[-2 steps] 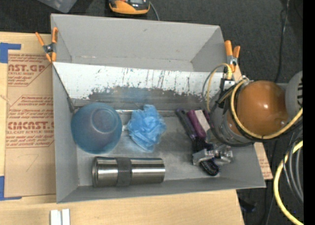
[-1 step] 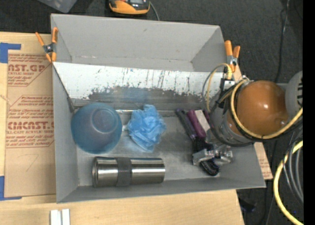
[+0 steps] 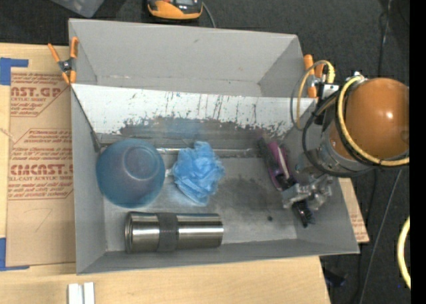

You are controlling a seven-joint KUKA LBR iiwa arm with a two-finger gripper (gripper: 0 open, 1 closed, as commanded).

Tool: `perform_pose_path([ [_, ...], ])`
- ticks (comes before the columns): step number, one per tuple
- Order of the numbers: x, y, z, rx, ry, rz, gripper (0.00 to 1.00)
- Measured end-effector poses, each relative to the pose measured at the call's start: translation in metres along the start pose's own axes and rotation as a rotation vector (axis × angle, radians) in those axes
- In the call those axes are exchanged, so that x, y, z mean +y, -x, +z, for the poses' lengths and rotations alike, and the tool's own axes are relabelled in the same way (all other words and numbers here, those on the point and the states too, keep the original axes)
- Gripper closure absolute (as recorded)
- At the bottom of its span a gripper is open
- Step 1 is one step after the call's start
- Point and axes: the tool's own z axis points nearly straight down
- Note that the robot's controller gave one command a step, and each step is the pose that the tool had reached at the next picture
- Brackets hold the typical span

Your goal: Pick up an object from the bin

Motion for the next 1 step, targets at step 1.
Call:
perform_pose_path([
  [1, 0.0055, 0.0083, -0.0965, -0.003, 0.004, 0.014, 1.00],
])
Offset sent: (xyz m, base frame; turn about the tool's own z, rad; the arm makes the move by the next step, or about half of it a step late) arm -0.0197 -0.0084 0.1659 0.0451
